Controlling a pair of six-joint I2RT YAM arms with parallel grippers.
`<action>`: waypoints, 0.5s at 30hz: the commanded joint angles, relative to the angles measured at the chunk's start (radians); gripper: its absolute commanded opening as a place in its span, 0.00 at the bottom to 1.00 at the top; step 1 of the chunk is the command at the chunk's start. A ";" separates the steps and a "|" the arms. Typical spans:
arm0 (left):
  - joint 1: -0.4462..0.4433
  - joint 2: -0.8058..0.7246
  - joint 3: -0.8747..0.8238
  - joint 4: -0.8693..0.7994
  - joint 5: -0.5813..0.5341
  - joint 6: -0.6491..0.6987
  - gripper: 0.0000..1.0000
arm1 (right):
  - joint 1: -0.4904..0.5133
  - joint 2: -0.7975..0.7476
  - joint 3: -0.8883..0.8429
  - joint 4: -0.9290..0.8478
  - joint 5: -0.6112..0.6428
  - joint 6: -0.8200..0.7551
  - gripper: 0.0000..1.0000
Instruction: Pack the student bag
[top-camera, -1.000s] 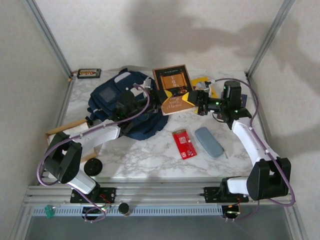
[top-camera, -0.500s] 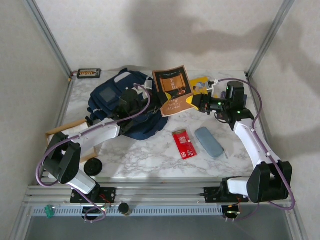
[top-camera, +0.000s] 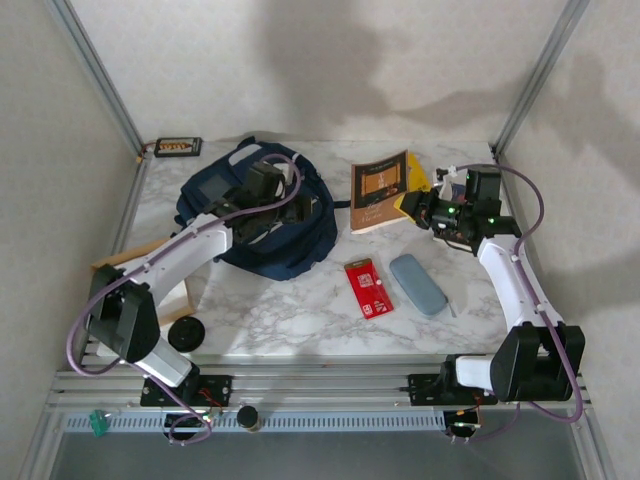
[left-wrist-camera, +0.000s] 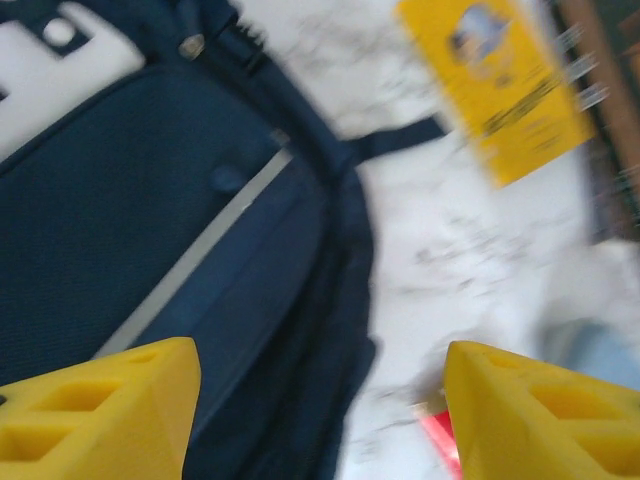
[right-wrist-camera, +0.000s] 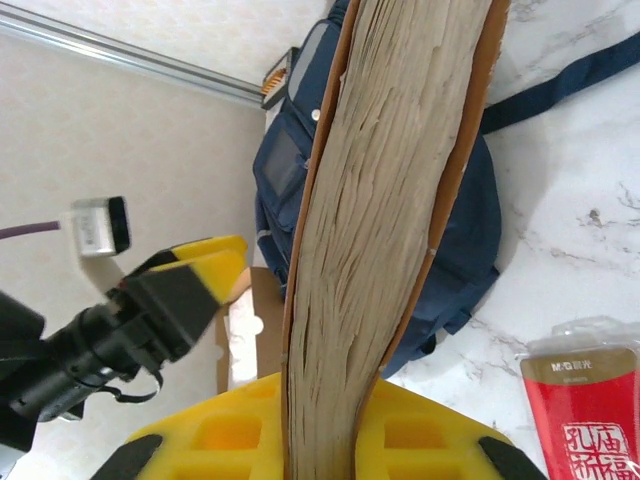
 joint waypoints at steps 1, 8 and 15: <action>-0.038 0.048 0.007 -0.123 -0.125 0.231 0.68 | -0.013 0.002 0.039 0.021 -0.009 -0.043 0.00; -0.076 0.161 0.043 -0.167 -0.245 0.355 0.75 | -0.021 0.008 0.033 0.022 -0.013 -0.043 0.00; -0.094 0.258 0.081 -0.159 -0.304 0.426 0.85 | -0.023 0.026 0.024 0.034 -0.018 -0.038 0.00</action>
